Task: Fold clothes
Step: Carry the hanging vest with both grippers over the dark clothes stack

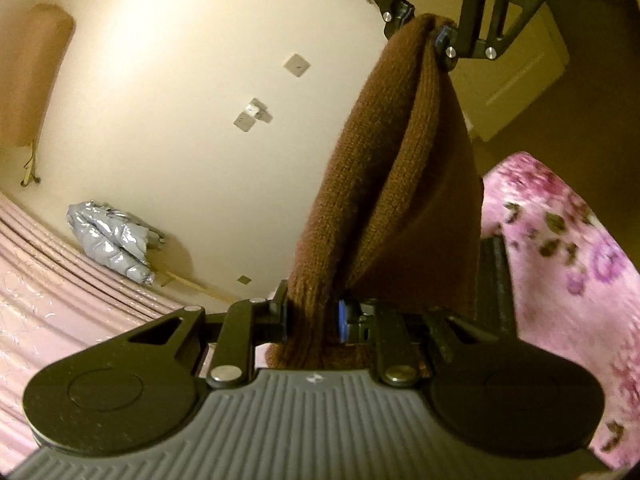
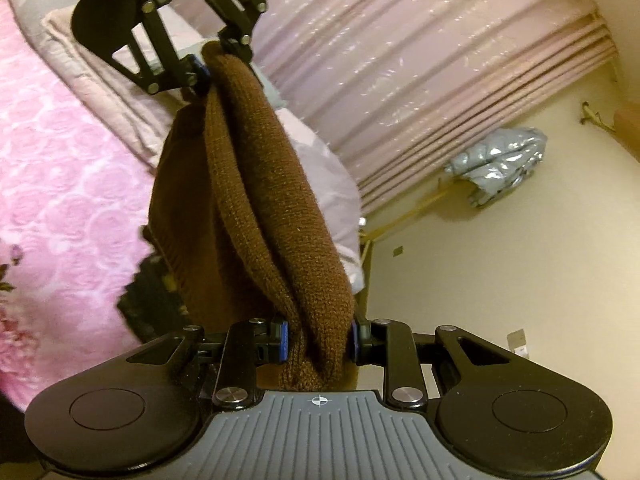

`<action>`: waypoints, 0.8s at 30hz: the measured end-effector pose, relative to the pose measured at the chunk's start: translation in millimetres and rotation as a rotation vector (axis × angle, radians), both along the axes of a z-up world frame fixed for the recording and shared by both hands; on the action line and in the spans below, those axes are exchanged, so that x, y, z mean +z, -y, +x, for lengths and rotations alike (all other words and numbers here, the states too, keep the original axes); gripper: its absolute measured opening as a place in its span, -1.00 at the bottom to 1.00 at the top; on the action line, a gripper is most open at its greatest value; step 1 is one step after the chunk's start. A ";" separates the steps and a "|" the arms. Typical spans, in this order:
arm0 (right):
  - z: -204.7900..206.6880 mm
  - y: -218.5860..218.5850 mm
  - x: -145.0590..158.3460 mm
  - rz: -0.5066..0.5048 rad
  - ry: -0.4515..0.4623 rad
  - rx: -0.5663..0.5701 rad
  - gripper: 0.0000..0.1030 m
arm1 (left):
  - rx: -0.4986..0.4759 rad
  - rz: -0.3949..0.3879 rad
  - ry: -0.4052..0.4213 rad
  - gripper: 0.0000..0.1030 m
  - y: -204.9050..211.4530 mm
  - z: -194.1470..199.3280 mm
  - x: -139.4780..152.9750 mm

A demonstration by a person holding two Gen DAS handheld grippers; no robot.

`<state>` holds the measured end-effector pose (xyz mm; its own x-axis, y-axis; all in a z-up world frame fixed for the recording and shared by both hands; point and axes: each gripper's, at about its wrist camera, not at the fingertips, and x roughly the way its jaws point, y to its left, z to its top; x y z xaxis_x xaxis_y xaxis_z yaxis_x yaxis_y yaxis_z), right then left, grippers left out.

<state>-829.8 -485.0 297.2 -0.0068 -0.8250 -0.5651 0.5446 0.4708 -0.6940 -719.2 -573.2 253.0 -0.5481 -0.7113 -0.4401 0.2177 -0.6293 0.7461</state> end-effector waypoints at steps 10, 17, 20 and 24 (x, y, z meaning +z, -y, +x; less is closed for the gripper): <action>-93.9 177.7 -2.7 -0.109 -0.008 0.173 -0.49 | 0.247 -0.125 0.015 -0.63 140.8 -90.5 4.7; -122.7 187.6 -136.7 -0.180 -0.108 0.361 -0.49 | 0.312 -0.067 0.177 -0.63 159.1 -117.0 -128.5; -127.2 174.4 -204.5 -0.073 -0.139 0.412 -0.49 | 0.297 0.033 0.284 -0.63 144.0 -126.1 -203.1; -133.3 154.2 -233.4 -0.033 -0.107 0.389 -0.49 | 0.297 0.045 0.281 -0.63 128.9 -127.5 -230.3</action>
